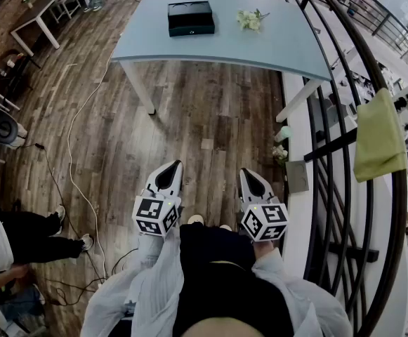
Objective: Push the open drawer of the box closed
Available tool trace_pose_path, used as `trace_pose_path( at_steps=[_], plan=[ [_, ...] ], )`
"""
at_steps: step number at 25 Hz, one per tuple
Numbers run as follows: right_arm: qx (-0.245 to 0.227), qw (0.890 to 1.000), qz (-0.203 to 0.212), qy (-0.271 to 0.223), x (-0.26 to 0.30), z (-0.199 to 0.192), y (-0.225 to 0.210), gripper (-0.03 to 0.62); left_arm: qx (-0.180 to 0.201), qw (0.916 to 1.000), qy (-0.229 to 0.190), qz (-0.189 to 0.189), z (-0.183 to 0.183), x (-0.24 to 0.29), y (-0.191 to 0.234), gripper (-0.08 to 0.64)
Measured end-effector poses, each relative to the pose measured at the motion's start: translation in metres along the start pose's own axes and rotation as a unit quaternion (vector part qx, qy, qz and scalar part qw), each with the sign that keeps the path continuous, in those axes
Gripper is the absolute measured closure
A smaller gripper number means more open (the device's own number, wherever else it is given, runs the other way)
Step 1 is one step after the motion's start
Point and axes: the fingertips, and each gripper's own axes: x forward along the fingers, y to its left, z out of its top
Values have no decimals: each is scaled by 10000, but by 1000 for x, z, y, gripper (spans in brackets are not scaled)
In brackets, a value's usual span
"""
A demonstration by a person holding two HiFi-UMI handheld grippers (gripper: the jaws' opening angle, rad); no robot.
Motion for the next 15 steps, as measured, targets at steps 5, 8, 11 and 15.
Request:
trace_pose_path(
  at_steps=[5,8,11,15],
  plan=[
    [-18,10000,-42,-64,-17,1,-3,586,-22,10000,-12,-41,3,-9,-18,545],
    [-85,9999,-135,-53,-20,-1,-5,586,-87,10000,-33,-3,1,-14,-19,545],
    [-120,9996,-196,-134,-22,2,-4,586,-92,10000,-33,-2,1,-18,-18,545],
    [-90,9994,-255,-217,-22,3,-2,586,-36,10000,-22,-40,1,-20,-15,545]
  ],
)
